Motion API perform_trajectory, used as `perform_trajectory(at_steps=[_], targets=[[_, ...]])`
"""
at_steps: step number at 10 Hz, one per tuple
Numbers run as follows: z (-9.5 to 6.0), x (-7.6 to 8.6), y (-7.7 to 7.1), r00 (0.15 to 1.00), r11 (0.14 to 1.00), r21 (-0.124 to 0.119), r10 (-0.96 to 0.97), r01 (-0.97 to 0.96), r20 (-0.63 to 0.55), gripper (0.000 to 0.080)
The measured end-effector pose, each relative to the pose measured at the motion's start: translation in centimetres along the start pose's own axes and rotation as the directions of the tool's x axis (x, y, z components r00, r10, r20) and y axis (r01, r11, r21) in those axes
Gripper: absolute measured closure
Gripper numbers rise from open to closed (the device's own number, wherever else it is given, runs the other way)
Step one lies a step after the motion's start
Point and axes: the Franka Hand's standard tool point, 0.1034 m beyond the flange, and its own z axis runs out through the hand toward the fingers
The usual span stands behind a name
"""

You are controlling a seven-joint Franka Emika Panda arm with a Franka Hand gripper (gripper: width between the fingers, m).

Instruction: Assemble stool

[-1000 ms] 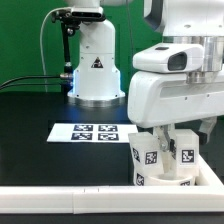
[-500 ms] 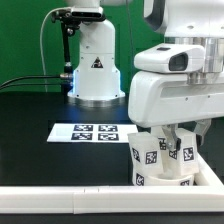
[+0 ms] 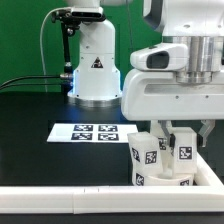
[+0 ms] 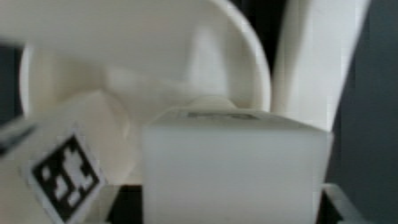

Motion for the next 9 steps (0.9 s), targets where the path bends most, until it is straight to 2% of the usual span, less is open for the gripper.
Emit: perform_trajectory(at_steps=[1, 2, 3, 4, 6, 7, 9], targets=[[0.1, -0.1, -0.2, 0.981, 0.98, 0.022, 0.195, -0.195, 0.007, 0.0458], [0.1, -0.1, -0.1, 0.968, 0.968, 0.026, 0.251, -0.251, 0.012, 0.0458], [-0.1, 0.1, -0.4, 0.984, 0.984, -0.01, 0.18, -0.18, -0.001, 0.0458], [0.0, 0.0, -0.5, 0.956, 0.956, 0.0, 0.295, -0.295, 0.003, 0.0458], [0.0, 0.0, -0.5, 0.917, 0.917, 0.003, 0.399, -0.399, 0.005, 0.0458], [-0.1, 0.1, -0.6, 0.809, 0.808, 0.022, 0.588, -0.588, 0.02, 0.0458], [0.2, -0.1, -1.2, 0.534, 0.532, 0.041, 0.844, -0.845, 0.052, 0.0458]])
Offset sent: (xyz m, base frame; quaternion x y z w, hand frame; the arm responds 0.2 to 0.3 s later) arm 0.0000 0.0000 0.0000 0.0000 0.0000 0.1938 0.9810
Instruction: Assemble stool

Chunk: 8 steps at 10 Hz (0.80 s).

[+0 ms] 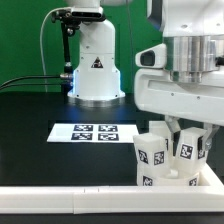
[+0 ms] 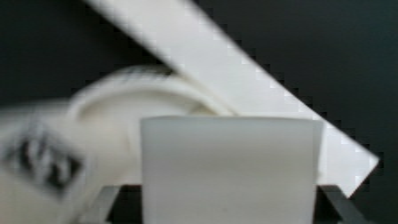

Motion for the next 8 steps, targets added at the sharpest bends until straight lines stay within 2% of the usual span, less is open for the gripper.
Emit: perform_trajectory(at_steps=[3, 4, 6, 7, 8], targets=[[0.05, -0.02, 0.03, 0.99, 0.99, 0.0, 0.142, -0.142, 0.004, 0.0459], [0.01, 0.03, 0.0, 0.967, 0.967, 0.004, 0.256, -0.256, 0.013, 0.0459], [-0.08, 0.15, -0.09, 0.853, 0.853, 0.007, 0.52, -0.521, 0.048, 0.046], [0.05, 0.14, -0.09, 0.716, 0.718, -0.002, 0.694, -0.696, 0.072, 0.046], [0.11, 0.19, -0.1, 0.645, 0.647, -0.007, 0.76, -0.762, 0.082, 0.046]])
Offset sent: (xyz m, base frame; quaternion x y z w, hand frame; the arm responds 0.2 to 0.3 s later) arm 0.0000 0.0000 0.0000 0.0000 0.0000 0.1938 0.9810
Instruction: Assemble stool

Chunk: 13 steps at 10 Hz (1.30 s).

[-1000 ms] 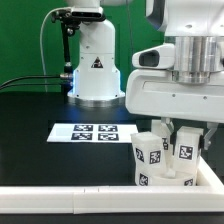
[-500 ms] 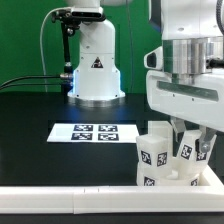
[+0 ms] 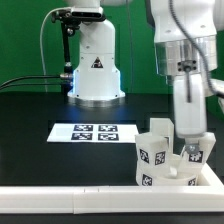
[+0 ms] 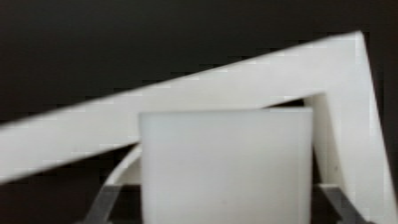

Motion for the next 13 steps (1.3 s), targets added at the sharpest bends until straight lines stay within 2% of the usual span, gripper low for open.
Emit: perform_trajectory(at_steps=[2, 3, 4, 5, 6, 7, 10, 11, 12, 13], targets=[[0.0, 0.0, 0.0, 1.0, 1.0, 0.0, -0.023, 0.023, -0.001, 0.0448], [0.0, 0.0, 0.0, 0.998, 0.998, 0.0, -0.055, 0.055, 0.0, 0.0247], [-0.4, -0.2, -0.2, 0.99, 0.99, -0.013, -0.14, 0.14, 0.003, 0.0247], [-1.2, -0.4, -0.7, 0.955, 0.955, -0.004, -0.298, 0.298, 0.009, 0.017], [-1.8, -0.7, -0.8, 0.877, 0.877, 0.003, -0.48, 0.48, 0.006, 0.0156], [-2.1, -1.1, -0.8, 0.826, 0.826, -0.005, -0.564, 0.564, 0.015, 0.0156], [-2.0, -0.9, -0.9, 0.724, 0.724, -0.003, -0.69, 0.69, 0.009, 0.0151], [-2.0, -0.9, -0.7, 0.59, 0.589, -0.029, -0.808, 0.807, -0.001, 0.0151], [-2.3, -1.2, -0.8, 0.386, 0.386, -0.032, -0.923, 0.922, -0.01, 0.0151], [-2.6, -1.4, -0.9, 0.193, 0.193, -0.024, -0.981, 0.981, -0.013, 0.0151]])
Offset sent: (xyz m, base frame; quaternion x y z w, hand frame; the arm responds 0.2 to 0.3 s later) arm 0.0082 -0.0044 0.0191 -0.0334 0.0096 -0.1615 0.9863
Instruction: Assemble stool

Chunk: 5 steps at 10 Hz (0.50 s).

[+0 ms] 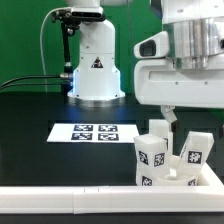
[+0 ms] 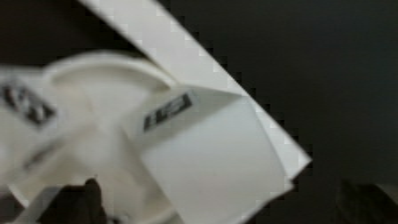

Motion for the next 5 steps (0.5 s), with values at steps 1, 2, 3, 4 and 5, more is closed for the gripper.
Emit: perform_trajectory(at_steps=[1, 2, 3, 4, 5], targets=[[0.12, -0.24, -0.15, 0.99, 0.99, 0.002, -0.144, 0.144, 0.004, 0.0151], [0.25, -0.18, 0.06, 0.973, 0.973, 0.002, -0.231, 0.231, -0.002, 0.0151], [0.25, -0.07, 0.19, 0.963, 0.963, -0.004, -0.269, 0.269, -0.003, 0.0151], [0.24, 0.03, 0.31, 0.941, 0.941, -0.011, -0.338, 0.338, -0.004, 0.0151], [0.25, 0.1, 0.39, 0.924, 0.924, -0.015, -0.382, 0.381, -0.004, 0.0151]])
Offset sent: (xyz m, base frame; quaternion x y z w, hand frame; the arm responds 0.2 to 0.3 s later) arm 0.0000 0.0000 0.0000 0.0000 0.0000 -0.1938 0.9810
